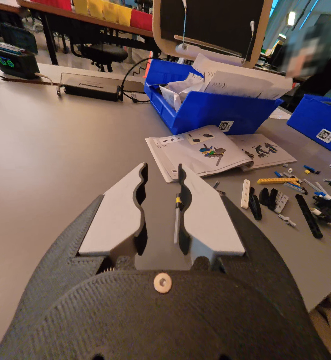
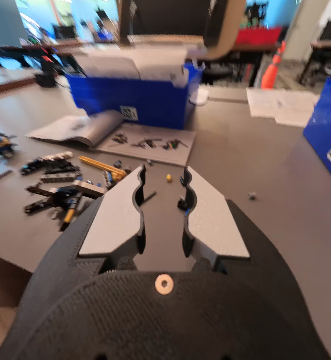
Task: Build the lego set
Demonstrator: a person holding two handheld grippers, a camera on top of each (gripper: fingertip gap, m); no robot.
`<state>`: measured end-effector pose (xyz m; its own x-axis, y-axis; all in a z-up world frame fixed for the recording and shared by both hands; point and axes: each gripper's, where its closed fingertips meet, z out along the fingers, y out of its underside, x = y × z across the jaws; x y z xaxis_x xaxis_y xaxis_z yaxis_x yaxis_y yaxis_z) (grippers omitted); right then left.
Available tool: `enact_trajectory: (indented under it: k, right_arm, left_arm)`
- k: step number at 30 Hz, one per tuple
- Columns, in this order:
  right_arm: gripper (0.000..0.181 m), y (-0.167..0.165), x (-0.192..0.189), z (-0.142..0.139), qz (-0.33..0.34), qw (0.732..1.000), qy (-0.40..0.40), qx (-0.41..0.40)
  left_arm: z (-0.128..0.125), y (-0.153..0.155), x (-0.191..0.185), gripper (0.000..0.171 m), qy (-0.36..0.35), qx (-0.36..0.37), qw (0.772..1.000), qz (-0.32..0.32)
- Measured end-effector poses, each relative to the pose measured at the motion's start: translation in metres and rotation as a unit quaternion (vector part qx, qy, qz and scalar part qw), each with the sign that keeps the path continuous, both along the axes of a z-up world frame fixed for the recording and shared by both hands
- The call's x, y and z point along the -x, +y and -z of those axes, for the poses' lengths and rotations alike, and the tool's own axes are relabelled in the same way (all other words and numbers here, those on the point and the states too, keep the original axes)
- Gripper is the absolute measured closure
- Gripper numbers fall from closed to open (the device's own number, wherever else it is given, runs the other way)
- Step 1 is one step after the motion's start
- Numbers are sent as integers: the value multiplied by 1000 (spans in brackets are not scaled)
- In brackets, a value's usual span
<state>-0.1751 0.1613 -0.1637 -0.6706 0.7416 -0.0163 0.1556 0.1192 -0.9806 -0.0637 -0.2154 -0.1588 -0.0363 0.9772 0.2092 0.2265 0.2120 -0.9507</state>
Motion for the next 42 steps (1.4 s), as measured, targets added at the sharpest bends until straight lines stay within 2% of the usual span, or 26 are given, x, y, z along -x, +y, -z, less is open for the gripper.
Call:
enact_trajectory:
  k: [3, 5, 12, 20, 31, 38, 42]
  right_arm:
    - [147, 4, 5, 21, 22, 999, -22, -31]
    - [158, 6, 4, 18, 24, 999, -12, -19]
    - [161, 9, 8, 18, 13, 998, -52, 35]
    - [174, 10, 9, 18, -16, 992, -88, 86]
    - [175, 9, 9, 19, -26, 991, -97, 92]
    - [177, 8, 9, 19, -26, 991, -96, 90]
    - [178, 8, 9, 19, -27, 991, -96, 91]
  left_arm:
    - [13, 6, -3, 139, -47, -7, 999, 16]
    - [16, 8, -4, 139, -61, 1, 998, 20]
    - [28, 14, -6, 140, -94, -16, 995, 40]
    - [35, 17, -10, 142, -117, -21, 992, 52]
    - [47, 26, -15, 147, -152, -57, 983, 82]
    - [29, 26, -13, 142, -104, -43, 990, 81]
    - [-13, 43, -6, 140, -23, -57, 993, 101]
